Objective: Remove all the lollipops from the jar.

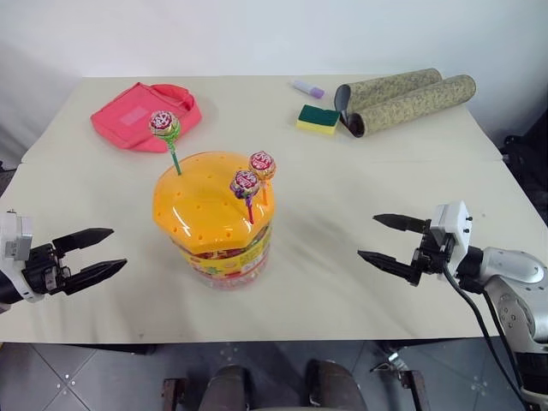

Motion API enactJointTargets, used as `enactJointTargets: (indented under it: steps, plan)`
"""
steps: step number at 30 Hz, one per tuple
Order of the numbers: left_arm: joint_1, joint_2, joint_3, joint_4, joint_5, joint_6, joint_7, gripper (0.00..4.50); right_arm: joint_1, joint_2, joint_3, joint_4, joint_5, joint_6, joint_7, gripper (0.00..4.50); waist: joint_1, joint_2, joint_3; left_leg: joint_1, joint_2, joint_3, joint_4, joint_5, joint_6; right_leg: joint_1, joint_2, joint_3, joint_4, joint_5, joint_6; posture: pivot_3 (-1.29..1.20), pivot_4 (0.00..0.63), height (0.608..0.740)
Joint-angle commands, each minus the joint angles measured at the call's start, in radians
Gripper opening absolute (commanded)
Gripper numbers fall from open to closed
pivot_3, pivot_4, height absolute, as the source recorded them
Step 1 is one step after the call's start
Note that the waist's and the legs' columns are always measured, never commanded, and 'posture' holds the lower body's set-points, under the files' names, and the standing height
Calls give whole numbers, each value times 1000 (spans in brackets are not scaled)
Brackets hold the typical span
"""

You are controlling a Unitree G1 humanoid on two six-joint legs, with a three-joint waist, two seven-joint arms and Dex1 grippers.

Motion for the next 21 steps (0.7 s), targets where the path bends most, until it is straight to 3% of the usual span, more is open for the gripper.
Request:
enactJointTargets:
  steps: [1, 10, 14, 17, 21]
  plan:
    - [12, 26, 36, -25, -23, 6, -19, 4500, -16, -14, -14, -8, 11, 1, 5, 4482, 0, 0, 0, 0, 0, 0, 0, 0, 0, 0, 0, 0, 0, 0, 0, 0, 150, 740]
    - [27, 54, 90, -112, -41, 217, 172, 4500, -40, -10, 0, 3, 13, 11, 14, 4482, 1, -1, 1, 0, 1, 0, 0, 0, 0, 0, 0, 1, 0, 0, 0, 0, 150, 740]
    - [33, 75, 116, -151, -62, 185, 111, 4500, -48, -23, -12, -3, 25, 23, 28, 4482, 0, -1, 1, 0, 1, 0, 0, 0, 0, -1, 0, 1, 0, 0, 0, 0, 150, 740]
    - [-56, 136, 132, -197, -100, 188, 78, 4500, -60, -59, -48, -24, 62, 54, 51, 4482, 4, -3, 2, 0, 1, 0, 0, 0, 0, -1, 0, 1, 1, 0, 0, 0, 150, 740]
    - [-248, 194, 33, -207, -126, 202, 41, 4500, -67, -96, -77, -65, 120, 98, 71, 4482, 11, -5, 4, -1, 1, 0, 2, 0, 0, -1, 0, 1, 1, 0, 0, 0, 150, 740]
